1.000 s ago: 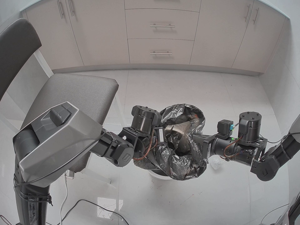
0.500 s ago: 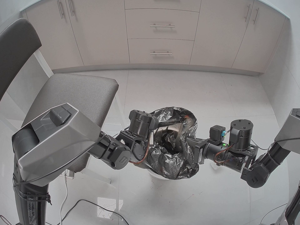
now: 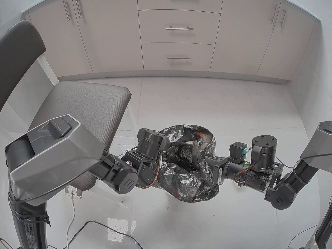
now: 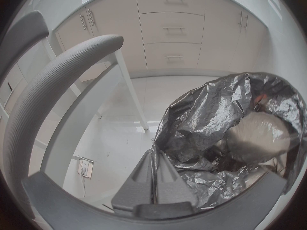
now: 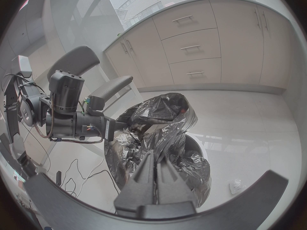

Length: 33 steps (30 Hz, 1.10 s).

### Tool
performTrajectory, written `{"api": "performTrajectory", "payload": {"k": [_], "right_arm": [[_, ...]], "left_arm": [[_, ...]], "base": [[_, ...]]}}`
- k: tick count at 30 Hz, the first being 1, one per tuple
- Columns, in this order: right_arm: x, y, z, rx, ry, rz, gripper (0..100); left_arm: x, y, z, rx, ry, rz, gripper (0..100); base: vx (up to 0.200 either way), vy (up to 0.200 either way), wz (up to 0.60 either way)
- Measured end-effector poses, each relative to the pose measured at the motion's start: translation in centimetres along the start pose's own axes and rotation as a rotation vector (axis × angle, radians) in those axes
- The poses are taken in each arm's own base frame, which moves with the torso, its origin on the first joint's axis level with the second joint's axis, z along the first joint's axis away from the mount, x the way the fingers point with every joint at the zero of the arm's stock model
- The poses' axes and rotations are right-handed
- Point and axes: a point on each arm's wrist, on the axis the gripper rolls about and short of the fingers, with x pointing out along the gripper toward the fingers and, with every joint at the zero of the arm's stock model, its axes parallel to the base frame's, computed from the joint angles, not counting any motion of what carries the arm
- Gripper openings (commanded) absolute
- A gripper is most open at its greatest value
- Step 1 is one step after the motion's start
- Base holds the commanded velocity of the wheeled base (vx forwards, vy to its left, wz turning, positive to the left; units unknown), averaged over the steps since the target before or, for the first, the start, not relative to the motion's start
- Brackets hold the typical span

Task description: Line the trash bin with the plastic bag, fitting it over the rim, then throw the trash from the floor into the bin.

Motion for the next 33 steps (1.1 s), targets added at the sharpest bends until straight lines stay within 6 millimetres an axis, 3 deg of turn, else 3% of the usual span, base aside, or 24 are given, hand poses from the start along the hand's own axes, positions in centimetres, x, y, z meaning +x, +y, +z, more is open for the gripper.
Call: {"api": "performTrajectory", "payload": {"k": [6,14,25,33], "right_arm": [[0.0,0.0,-0.1,0.000,0.003,0.000,0],[0.1,0.0,-0.1,-0.001,0.001,0.001,0],[-0.1,0.0,0.3,-0.001,-0.013,-0.002,0],[-0.3,-0.1,0.8,0.000,-0.030,-0.006,0]], "left_arm": [[0.8,0.8,-1.6,0.027,0.047,0.031,0],[2.5,0.5,-2.4,0.072,0.065,0.037,0],[4.6,-2.1,-3.2,0.102,0.099,-0.038,0],[4.3,-3.6,-4.1,0.121,0.110,-0.071,0]], "base": [[0.000,0.000,0.00],[0.000,0.000,0.00],[0.000,0.000,0.00],[0.000,0.000,0.00]]}}
